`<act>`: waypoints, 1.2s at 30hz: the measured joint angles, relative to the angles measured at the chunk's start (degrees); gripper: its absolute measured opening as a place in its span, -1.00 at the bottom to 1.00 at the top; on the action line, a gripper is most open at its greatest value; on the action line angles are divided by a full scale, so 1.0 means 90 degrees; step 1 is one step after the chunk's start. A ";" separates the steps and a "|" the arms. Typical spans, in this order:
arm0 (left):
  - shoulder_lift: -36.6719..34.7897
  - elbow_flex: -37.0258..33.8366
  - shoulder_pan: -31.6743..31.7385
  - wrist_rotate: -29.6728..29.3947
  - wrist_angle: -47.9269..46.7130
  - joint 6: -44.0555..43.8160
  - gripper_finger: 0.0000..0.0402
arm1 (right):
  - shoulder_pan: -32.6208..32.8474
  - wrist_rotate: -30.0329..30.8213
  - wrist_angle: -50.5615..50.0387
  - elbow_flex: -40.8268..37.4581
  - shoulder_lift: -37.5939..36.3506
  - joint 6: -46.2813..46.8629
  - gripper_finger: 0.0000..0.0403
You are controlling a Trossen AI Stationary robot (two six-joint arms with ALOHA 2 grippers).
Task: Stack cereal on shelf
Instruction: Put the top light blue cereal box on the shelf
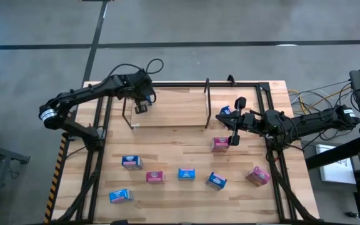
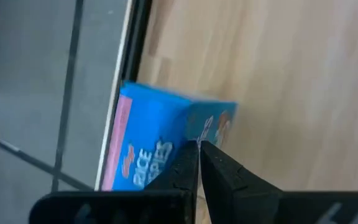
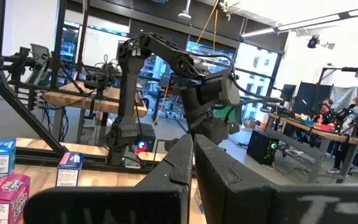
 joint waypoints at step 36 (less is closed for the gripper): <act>0.0233 0.0007 -0.0021 0.0244 0.1069 -0.0435 -1.00 | -0.0002 0.0000 0.0004 0.0000 0.0000 -0.0056 -0.96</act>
